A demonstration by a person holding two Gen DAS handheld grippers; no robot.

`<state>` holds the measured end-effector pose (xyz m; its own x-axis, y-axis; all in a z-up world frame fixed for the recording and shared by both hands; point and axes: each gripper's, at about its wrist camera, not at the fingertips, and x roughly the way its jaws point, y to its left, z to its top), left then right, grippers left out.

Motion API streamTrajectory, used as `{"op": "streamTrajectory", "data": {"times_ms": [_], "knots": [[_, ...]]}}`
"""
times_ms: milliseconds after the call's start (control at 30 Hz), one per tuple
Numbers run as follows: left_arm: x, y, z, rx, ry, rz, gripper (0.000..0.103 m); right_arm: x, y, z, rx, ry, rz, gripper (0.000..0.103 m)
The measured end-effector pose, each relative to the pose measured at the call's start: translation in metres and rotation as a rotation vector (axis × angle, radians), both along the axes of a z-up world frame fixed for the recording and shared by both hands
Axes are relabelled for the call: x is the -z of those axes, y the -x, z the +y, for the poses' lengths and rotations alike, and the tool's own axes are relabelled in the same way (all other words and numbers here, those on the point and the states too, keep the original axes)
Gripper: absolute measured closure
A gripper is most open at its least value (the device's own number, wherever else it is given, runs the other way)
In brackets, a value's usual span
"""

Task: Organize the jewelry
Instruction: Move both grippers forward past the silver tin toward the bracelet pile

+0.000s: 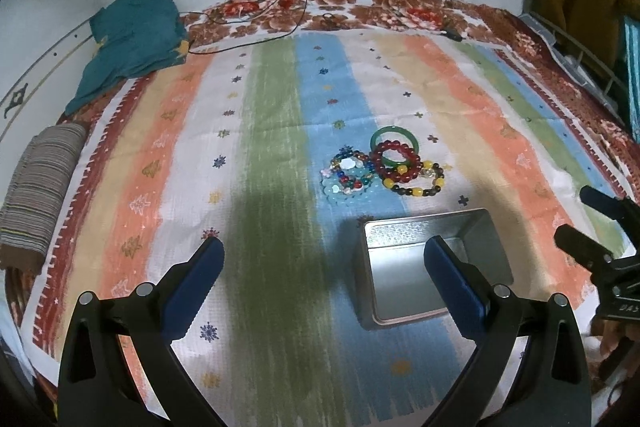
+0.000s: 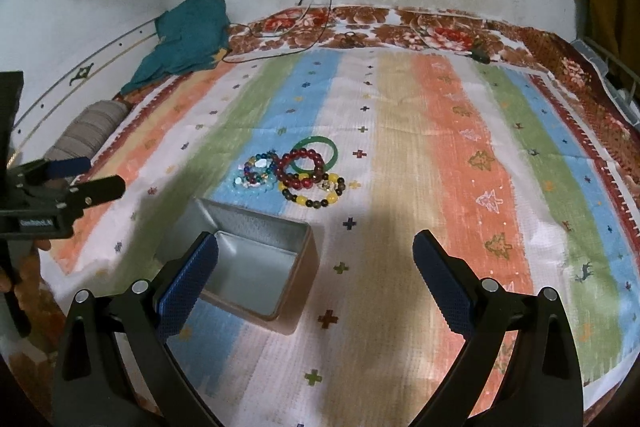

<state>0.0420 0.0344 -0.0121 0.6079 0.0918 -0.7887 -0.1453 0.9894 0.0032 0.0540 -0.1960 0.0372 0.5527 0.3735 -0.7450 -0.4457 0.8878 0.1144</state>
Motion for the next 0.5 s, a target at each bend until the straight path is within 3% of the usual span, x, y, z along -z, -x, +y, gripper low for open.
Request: {"op": "streamTrajectory", "data": {"times_ms": [200,500], "knots": [[0.005,-0.012,0.008,-0.019,0.038,0.025,0.006,-0.001,-0.011,-0.001,0.008,-0.012,0.028,0.004],[0.010,-0.032,0.009,-0.029,0.024,0.047,0.006,0.002,-0.028,0.003,0.006,-0.013,0.036,0.004]]}}
